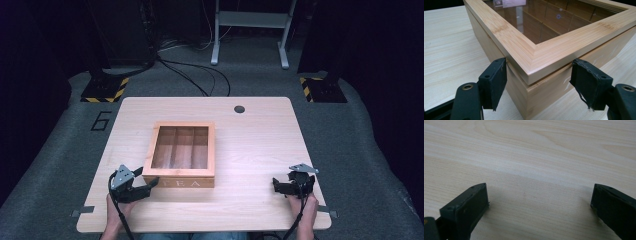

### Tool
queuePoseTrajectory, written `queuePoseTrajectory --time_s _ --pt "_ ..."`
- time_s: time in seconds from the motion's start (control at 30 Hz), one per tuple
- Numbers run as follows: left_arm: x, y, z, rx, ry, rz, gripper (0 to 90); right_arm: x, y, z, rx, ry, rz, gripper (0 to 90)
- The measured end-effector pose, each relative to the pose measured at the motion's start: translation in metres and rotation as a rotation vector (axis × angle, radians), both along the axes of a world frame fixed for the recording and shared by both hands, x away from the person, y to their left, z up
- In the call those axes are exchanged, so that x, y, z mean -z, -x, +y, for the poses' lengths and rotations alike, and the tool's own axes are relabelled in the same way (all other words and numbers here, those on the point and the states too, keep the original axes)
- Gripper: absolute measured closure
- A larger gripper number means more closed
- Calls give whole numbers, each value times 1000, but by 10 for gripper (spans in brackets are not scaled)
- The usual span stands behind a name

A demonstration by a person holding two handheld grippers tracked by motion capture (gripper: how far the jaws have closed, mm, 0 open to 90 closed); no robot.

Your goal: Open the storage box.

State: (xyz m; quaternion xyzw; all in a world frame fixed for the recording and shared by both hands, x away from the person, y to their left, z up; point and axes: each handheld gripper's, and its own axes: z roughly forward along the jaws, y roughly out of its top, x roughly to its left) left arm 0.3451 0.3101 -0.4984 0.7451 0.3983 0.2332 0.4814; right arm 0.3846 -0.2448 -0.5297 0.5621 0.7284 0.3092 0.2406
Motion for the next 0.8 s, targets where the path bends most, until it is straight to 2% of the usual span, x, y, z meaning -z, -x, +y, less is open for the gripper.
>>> queuePoseTrajectory --time_s 0.17,0.4,0.43,0.8 --pt "-1 0 2 -11 17 -16 346 0 0 0 0 -1 0 7" --pt "0 -2 2 -17 21 -14 353 0 0 0 0 -1 0 7" --pt "0 -3 1 -26 26 -25 355 0 0 0 0 -1 0 7" --pt "-3 -3 -1 -39 27 -43 374 0 0 0 0 -1 0 7"
